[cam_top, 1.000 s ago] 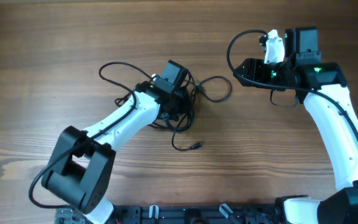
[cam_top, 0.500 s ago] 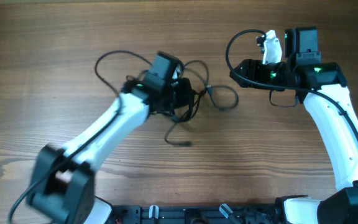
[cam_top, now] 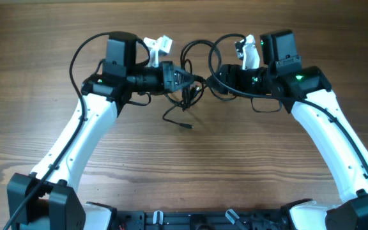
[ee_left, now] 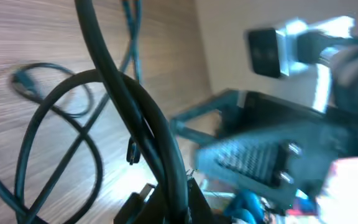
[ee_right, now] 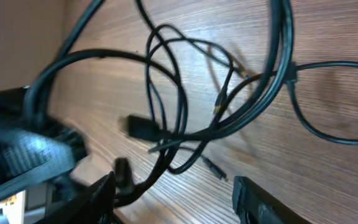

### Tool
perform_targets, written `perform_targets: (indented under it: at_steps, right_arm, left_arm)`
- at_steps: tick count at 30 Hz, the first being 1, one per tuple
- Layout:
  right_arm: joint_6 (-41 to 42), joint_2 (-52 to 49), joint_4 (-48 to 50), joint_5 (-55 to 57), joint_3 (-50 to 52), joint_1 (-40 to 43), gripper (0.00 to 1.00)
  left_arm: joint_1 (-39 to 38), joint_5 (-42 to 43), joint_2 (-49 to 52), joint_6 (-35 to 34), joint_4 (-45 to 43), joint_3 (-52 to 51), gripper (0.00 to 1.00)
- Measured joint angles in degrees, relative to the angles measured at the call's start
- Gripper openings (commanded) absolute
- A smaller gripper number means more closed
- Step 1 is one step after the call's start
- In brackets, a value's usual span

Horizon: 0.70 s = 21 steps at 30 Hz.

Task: Untangle cables

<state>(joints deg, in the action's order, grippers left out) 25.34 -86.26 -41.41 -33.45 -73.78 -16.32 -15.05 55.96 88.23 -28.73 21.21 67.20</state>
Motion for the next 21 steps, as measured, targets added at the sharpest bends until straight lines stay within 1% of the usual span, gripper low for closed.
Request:
perform_targets:
  at_steps: [3,5,6,7,9,11,12,13,14,15,16,17,19,21]
  right_arm:
    - [1.01,-1.49,2.89,0.72,0.00,0.00,0.62]
    - [1.27,-4.74,7.69,1.11,0.00,0.00,0.61]
    - [1.44,-6.23,8.52,1.44,0.00,0.00,0.60]
    - [1.49,-7.19,9.03,2.16,0.02,0.00,0.56]
    - [1.53,-9.01,9.60,4.48,0.00,0.00,0.49]
    - [2.71,-12.07,9.38,8.85,0.00,0.02,0.30]
    - [3.13,-13.11,9.16,9.79,0.00,0.31,0.22]
    - [3.91,-13.92,9.11,10.45,0.00,0.96,0.17]
    - [4.11,-14.45,8.81,10.73,0.00,2.10,0.08]
    - [4.31,-14.56,7.78,11.45,0.00,4.48,0.04]
    - [4.17,-14.56,7.52,11.45,0.00,5.86,0.04]
    - [3.52,-14.56,6.86,11.15,-0.22,7.69,0.04]
    - [1.62,-14.56,5.44,9.97,-0.68,9.29,0.04]
    - [-2.03,-14.34,4.02,6.54,-1.18,10.34,0.04]
  left_arm:
    - [1.29,8.59,0.00,-0.17,-2.10,0.00,0.04]
    - [1.42,12.66,0.02,-0.83,-3.56,0.00,0.04]
    - [1.40,15.85,0.02,-1.64,-4.39,0.02,0.04]
    - [1.40,17.84,0.02,-2.38,-5.46,0.00,0.04]
    - [1.40,22.16,0.04,-5.60,-10.54,-0.11,0.04]
    - [1.40,27.71,0.04,-13.03,-20.48,-0.07,0.04]
    - [1.40,29.18,0.11,-17.53,-25.44,-0.20,0.04]
    - [1.62,30.32,0.17,-22.64,-31.85,-0.28,0.04]
    - [2.05,30.99,0.15,-25.99,-35.82,-0.33,0.04]
    - [2.84,31.50,0.22,-30.29,-40.37,-0.35,0.04]
    - [4.48,31.91,0.22,-34.71,-44.24,-0.24,0.04]
    - [5.97,31.80,0.28,-37.94,-45.00,-0.24,0.04]
    - [8.41,31.69,1.07,-41.29,-45.90,-0.28,0.04]
    - [12.11,31.56,1.90,-42.80,-45.83,-0.28,0.04]
